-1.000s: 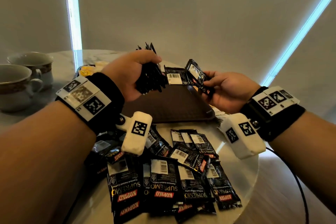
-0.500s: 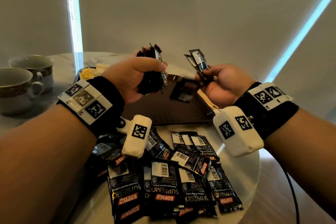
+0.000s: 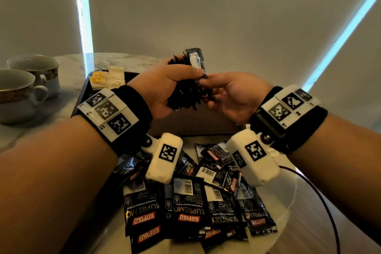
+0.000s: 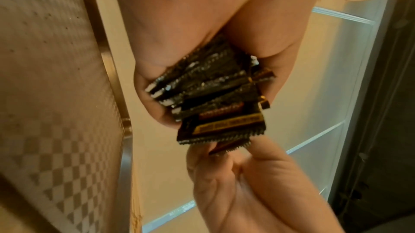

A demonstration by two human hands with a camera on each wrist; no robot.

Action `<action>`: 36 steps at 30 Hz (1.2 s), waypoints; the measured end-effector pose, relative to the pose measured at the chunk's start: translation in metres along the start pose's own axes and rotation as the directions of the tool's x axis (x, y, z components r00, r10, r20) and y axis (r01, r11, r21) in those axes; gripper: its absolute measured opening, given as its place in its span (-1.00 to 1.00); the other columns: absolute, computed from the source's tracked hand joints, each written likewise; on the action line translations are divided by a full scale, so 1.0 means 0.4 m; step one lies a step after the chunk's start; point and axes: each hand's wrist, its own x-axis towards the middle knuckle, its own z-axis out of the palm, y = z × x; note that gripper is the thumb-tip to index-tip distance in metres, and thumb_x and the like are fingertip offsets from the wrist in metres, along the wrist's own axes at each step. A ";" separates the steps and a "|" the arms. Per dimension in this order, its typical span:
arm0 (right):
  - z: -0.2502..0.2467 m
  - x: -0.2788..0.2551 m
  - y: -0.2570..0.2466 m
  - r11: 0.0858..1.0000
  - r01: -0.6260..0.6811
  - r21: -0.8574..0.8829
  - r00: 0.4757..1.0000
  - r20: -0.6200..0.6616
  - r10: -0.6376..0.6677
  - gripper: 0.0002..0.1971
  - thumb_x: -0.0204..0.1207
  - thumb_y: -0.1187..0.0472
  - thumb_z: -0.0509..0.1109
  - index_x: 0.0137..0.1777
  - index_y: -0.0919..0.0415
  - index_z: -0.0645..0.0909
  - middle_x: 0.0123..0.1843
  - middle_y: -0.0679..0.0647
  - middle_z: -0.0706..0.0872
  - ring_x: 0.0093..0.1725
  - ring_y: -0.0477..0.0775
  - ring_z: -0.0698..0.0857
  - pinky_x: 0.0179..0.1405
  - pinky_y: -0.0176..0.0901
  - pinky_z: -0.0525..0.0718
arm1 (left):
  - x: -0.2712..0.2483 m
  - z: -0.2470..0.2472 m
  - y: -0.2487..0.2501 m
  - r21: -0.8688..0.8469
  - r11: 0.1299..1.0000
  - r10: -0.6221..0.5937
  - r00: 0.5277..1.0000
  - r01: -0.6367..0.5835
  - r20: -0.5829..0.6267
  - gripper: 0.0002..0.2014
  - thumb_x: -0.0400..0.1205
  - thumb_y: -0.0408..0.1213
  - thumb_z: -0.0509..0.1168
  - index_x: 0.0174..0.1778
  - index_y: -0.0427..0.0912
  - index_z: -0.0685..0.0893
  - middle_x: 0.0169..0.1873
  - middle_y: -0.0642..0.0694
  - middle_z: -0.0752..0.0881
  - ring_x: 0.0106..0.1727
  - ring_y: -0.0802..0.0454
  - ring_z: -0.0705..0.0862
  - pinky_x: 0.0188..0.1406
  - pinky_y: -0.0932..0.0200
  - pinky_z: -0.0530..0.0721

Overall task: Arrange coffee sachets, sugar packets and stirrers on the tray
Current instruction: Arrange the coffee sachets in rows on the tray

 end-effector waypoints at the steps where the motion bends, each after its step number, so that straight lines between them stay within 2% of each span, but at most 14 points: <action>1: 0.002 0.000 0.000 0.999 0.017 -0.032 1.000 -0.006 -0.018 -0.80 0.61 0.33 0.36 0.19 0.30 0.68 -0.13 0.11 0.76 -0.31 -0.06 0.69 -0.34 -0.25 0.57 | 0.000 0.002 0.000 -0.015 1.000 0.003 1.000 -0.003 -0.004 -0.47 0.48 -0.34 0.40 0.38 -0.46 0.57 0.05 -0.42 0.67 0.01 -0.33 0.76 0.01 -0.14 0.81; 5: -0.013 0.001 0.000 0.966 0.055 -0.252 0.993 -0.091 -0.080 -0.70 0.47 0.25 0.55 0.21 0.26 0.77 0.15 0.20 0.83 -0.04 0.07 0.72 -0.11 -0.05 0.65 | -0.004 0.014 -0.012 -0.027 1.000 -0.002 0.999 0.001 -0.040 -0.35 0.43 -0.37 0.38 0.48 -0.47 0.52 0.07 -0.43 0.67 0.09 -0.38 0.71 0.22 -0.34 0.71; 7: -0.024 -0.007 -0.005 0.908 0.031 -0.417 0.990 -0.113 -0.086 -0.61 0.31 0.06 0.67 0.13 0.13 0.81 0.09 0.10 0.85 -0.01 0.03 0.72 -0.09 0.01 0.59 | -0.005 0.015 -0.016 0.002 1.000 -0.007 0.999 0.008 -0.048 -0.46 0.47 -0.35 0.33 0.40 -0.44 0.56 0.02 -0.38 0.72 0.03 -0.30 0.75 0.12 -0.22 0.73; 10: -0.036 -0.014 -0.010 0.871 -0.079 -0.485 0.994 -0.110 0.029 -0.34 -0.01 -0.22 0.68 0.10 0.10 0.80 -0.13 -0.05 0.88 -0.23 -0.05 0.83 -0.25 -0.10 0.62 | -0.005 0.012 -0.022 0.035 0.999 -0.027 0.999 0.028 -0.022 -0.75 0.57 -0.36 0.26 0.13 -0.40 0.57 -0.21 -0.24 0.71 -0.21 -0.14 0.75 -0.14 -0.04 0.71; 12: -0.048 -0.003 -0.004 0.799 -0.054 -0.599 0.994 -0.109 -0.014 -0.09 -0.15 -0.44 0.64 0.19 0.09 0.75 0.00 -0.03 0.85 -0.02 0.03 0.79 -0.15 -0.01 0.65 | -0.005 0.010 -0.016 0.048 0.998 -0.032 0.999 0.034 -0.027 -0.96 0.65 -0.40 0.20 -0.06 -0.31 0.52 -0.32 -0.17 0.63 -0.35 -0.05 0.69 -0.35 0.12 0.71; 15: -0.080 -0.013 0.014 0.641 0.007 -0.767 0.997 -0.044 -0.063 0.13 -0.15 -0.68 0.47 0.39 0.00 0.52 0.20 0.03 0.70 0.15 0.13 0.71 0.09 0.19 0.75 | -0.007 0.006 -0.001 0.005 0.999 -0.031 0.997 0.031 -0.067 -0.92 0.68 -0.43 0.15 -0.13 -0.25 0.45 -0.32 -0.22 0.56 -0.39 -0.08 0.64 -0.50 0.22 0.67; 17: -0.108 -0.039 0.034 0.495 0.036 -0.868 0.989 0.104 0.109 -0.04 -0.02 -0.60 0.51 0.39 -0.17 0.53 0.24 -0.04 0.67 0.19 0.07 0.70 0.24 0.19 0.72 | -0.005 -0.004 0.011 -0.005 1.000 -0.030 0.992 0.030 -0.124 -0.79 0.51 -0.35 0.28 0.02 -0.25 0.44 -0.07 -0.29 0.50 -0.14 -0.24 0.58 -0.46 0.17 0.70; 19: -0.113 -0.067 0.056 0.355 0.057 -0.933 0.918 0.189 0.348 -0.15 0.01 -0.44 0.58 0.39 -0.32 0.53 0.25 -0.14 0.69 0.22 -0.03 0.70 0.37 0.19 0.65 | -0.003 -0.014 0.019 -0.047 0.998 -0.037 0.987 0.030 -0.157 -0.64 0.38 -0.32 0.30 0.08 -0.22 0.43 0.08 -0.28 0.43 0.04 -0.27 0.49 -0.36 0.09 0.72; 23: -0.093 -0.071 0.092 0.143 0.143 -0.979 0.909 0.187 0.372 -0.22 0.29 -0.26 0.62 0.53 -0.35 0.44 0.36 -0.20 0.61 0.26 -0.10 0.63 0.39 0.03 0.61 | 0.017 -0.034 0.011 -0.086 0.996 0.019 0.985 -0.034 -0.170 -0.58 0.61 -0.48 0.17 0.36 -0.06 0.59 0.22 -0.34 0.68 0.04 -0.31 0.77 -0.25 -0.05 0.80; 25: -0.091 -0.070 0.090 0.139 0.181 -0.974 0.918 0.218 0.331 -0.31 0.41 -0.15 0.61 0.54 -0.27 0.46 0.29 -0.21 0.65 0.21 -0.13 0.66 0.30 -0.07 0.65 | 0.017 -0.037 0.009 -0.065 0.998 0.004 0.988 -0.014 -0.152 -0.55 0.61 -0.48 0.19 0.44 -0.20 0.55 0.13 -0.35 0.70 -0.08 -0.23 0.82 -0.32 -0.03 0.80; 28: -0.104 -0.069 0.084 0.190 0.205 -0.960 0.925 0.253 0.282 -0.47 0.57 0.08 0.50 0.52 -0.23 0.50 0.20 -0.22 0.72 0.14 -0.20 0.70 0.24 -0.12 0.67 | 0.009 -0.033 0.014 -0.012 0.999 -0.044 0.984 0.043 -0.172 -0.84 0.66 -0.42 0.18 0.14 -0.31 0.50 -0.01 -0.32 0.58 -0.20 -0.16 0.72 -0.40 0.06 0.77; 31: -0.124 -0.072 0.074 0.242 0.213 -0.946 0.952 0.258 0.168 -0.56 0.62 0.28 0.35 0.35 -0.28 0.63 0.04 -0.32 0.73 -0.08 -0.47 0.67 0.03 -0.30 0.63 | 0.012 -0.038 0.010 -0.009 0.998 -0.058 0.982 0.058 -0.180 -0.72 0.63 -0.40 0.20 0.27 -0.26 0.50 0.08 -0.34 0.58 -0.22 -0.14 0.74 -0.39 0.01 0.80; 34: -0.139 -0.073 0.048 0.349 0.218 -0.911 0.976 0.197 -0.096 -0.59 0.67 0.33 0.26 0.19 -0.25 0.69 0.04 -0.23 0.78 -0.12 -0.37 0.74 -0.06 -0.30 0.72 | 0.017 -0.044 0.005 -0.022 0.998 -0.058 0.984 0.055 -0.169 -0.60 0.68 -0.47 0.10 0.35 -0.02 0.60 0.18 -0.33 0.63 -0.16 -0.20 0.79 -0.22 -0.08 0.80; 36: -0.139 -0.074 0.027 0.488 0.302 -0.819 0.919 0.114 -0.377 -0.60 0.70 0.32 0.24 0.28 -0.21 0.68 0.12 -0.21 0.78 0.03 -0.21 0.77 0.12 -0.18 0.77 | 0.012 -0.036 0.005 0.004 0.995 -0.100 0.984 0.102 -0.146 -0.59 0.69 -0.45 0.10 0.41 -0.08 0.60 0.15 -0.37 0.67 -0.23 -0.20 0.81 -0.29 -0.03 0.83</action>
